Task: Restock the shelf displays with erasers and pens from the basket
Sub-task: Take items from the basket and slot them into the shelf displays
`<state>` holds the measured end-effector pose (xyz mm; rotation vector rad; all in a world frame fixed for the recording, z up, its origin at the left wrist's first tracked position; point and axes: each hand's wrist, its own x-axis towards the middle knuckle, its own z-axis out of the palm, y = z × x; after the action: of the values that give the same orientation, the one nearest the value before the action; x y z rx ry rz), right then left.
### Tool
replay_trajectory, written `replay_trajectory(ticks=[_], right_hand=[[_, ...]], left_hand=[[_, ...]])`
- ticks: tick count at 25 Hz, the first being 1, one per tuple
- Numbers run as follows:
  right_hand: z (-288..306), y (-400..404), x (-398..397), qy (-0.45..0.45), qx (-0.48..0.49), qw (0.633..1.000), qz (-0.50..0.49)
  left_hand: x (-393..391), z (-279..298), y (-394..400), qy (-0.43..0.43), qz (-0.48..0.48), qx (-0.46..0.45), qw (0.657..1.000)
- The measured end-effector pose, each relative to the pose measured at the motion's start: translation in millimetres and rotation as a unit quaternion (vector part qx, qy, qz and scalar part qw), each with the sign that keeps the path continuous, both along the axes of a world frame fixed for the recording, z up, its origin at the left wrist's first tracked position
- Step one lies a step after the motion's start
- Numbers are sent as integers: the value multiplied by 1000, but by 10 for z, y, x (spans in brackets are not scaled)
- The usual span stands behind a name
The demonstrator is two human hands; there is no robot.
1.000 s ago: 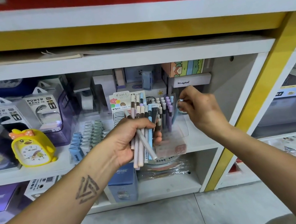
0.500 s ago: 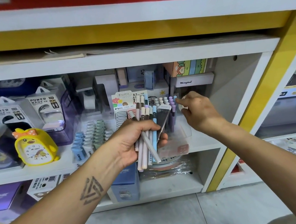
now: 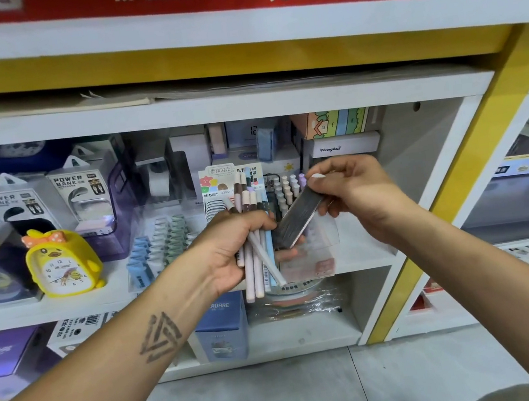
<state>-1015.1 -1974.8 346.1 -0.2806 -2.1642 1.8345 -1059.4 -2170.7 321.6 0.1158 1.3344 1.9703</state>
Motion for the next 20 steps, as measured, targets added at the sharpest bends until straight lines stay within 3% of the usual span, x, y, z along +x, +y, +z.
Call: replay_trajectory(ticks=[4,10,12,14,17,20], right_hand=[[36,125,-30,40,-27,999,-15],[51,-34,-29,27,-25,984,174],[50,-151,-75,32,30,981,188],[17,-285,-130,38,160,975,148],[-91,-453,-221,46,341,932,116],[-193,-575,-271,54,384,910,145]], left_hand=[[-109,56,-159,20,36,-37,998],[-257,190,-488,38,111,-79,990],[-282,215,-601,37,127,-82,988],[-303,222,-701,35,144,-84,985],[-308,219,-822,26,153,-81,985],[-306,211,-896,28,145,-84,985]])
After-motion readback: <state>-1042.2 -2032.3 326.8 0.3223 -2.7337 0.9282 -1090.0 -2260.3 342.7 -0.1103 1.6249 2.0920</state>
